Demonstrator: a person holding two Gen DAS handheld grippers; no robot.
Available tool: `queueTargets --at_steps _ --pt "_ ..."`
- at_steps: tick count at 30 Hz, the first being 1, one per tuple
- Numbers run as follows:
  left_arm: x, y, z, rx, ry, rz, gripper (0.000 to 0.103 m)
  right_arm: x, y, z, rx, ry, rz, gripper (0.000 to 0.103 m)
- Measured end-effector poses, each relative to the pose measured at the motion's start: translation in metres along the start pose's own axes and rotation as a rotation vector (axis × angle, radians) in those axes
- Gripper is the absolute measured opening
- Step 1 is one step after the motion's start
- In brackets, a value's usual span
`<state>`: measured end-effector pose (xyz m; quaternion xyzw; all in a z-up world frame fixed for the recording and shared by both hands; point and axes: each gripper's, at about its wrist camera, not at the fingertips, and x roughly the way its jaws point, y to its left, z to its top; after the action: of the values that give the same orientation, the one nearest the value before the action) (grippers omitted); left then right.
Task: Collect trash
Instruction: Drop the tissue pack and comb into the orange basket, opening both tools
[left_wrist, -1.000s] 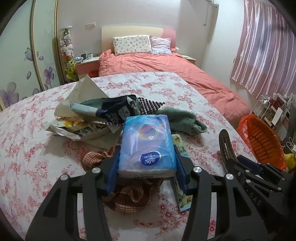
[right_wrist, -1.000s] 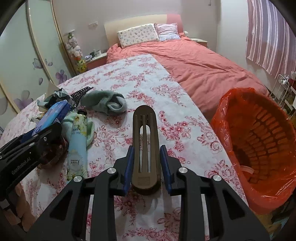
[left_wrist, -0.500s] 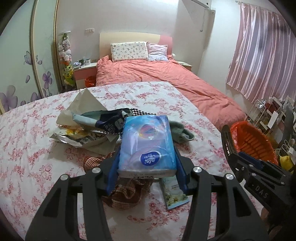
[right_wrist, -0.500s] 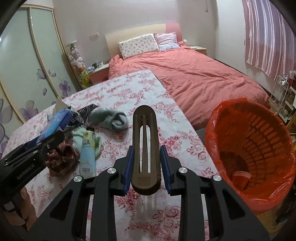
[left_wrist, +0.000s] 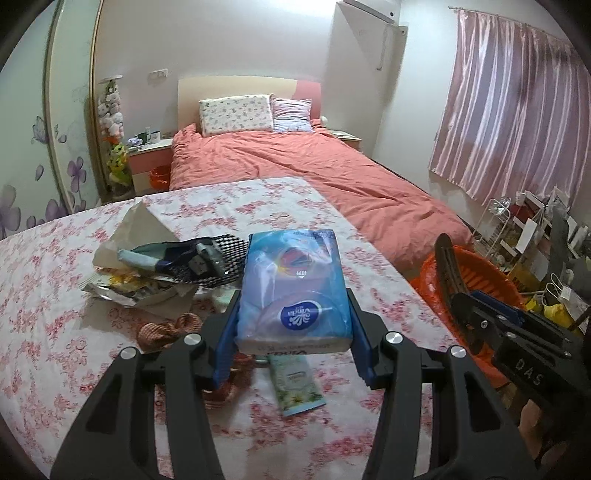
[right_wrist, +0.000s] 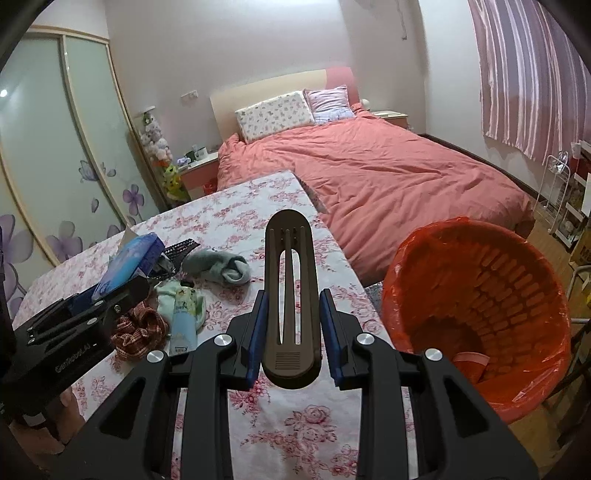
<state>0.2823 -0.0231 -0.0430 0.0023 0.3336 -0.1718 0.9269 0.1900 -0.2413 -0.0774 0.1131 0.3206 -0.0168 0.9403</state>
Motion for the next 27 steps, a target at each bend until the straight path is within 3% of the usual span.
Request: queueTargets --at_steps 10,20,27 --pt "0.0 -0.037 0.007 0.027 -0.017 -0.073 0.051 -0.017 -0.028 0.005 0.041 -0.058 -0.042 0.029" --pt "0.009 -0.114 0.011 0.114 -0.021 -0.196 0.051 -0.034 -0.094 0.003 0.15 -0.096 -0.157 0.029" --pt "0.028 -0.175 0.007 0.191 0.002 -0.274 0.051 -0.037 -0.135 0.002 0.223 -0.104 -0.19 0.029"
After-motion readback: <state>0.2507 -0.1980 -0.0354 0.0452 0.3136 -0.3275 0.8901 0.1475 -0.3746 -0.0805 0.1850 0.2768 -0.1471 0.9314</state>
